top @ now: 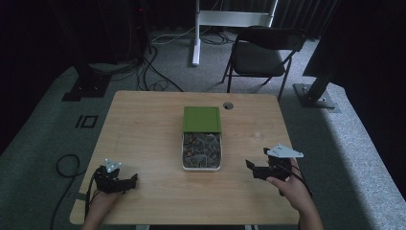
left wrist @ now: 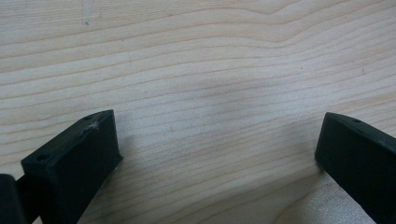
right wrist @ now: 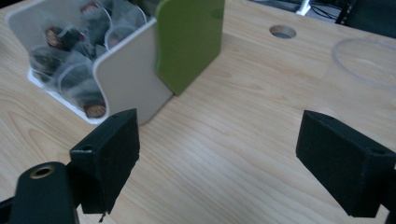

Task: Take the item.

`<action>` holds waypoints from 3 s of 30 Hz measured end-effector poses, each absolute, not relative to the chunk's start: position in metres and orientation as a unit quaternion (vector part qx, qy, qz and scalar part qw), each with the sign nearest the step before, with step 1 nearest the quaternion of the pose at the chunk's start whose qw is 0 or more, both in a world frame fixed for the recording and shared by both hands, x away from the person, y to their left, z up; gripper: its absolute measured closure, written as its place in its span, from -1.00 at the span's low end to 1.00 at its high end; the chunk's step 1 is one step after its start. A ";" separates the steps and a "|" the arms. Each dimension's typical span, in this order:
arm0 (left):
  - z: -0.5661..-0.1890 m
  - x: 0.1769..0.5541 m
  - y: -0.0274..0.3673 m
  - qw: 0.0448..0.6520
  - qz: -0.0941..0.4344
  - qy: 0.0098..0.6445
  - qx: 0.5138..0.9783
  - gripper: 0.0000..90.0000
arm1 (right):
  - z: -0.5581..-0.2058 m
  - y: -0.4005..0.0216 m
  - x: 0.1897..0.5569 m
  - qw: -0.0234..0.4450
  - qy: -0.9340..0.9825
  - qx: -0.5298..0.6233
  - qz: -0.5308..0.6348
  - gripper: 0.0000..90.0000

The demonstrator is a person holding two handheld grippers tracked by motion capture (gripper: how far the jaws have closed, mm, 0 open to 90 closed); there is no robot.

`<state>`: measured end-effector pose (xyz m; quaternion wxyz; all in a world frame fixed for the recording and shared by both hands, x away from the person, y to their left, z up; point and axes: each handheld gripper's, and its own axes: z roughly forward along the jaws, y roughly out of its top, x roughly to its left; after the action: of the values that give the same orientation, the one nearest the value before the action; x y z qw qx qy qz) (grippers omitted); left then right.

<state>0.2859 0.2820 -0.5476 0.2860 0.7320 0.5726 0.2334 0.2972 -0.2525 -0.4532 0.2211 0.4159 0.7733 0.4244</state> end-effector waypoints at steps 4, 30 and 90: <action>-0.548 0.286 0.282 0.286 0.233 0.573 0.732 -1.00 | -0.448 -0.245 0.299 0.223 0.776 0.406 0.429 -0.70; -0.548 0.286 0.282 0.286 0.233 0.573 0.732 -1.00 | -0.434 -0.206 0.305 0.210 0.788 0.364 0.450 -0.69; -0.548 0.286 0.282 0.286 0.233 0.573 0.732 -1.00 | -0.444 -0.101 0.326 0.166 0.829 0.274 0.459 -0.21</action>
<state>0.2859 0.2820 -0.5475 0.2860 0.7320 0.5726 0.2335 0.3264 -0.1011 -0.4442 0.1656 0.2743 0.8289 0.4585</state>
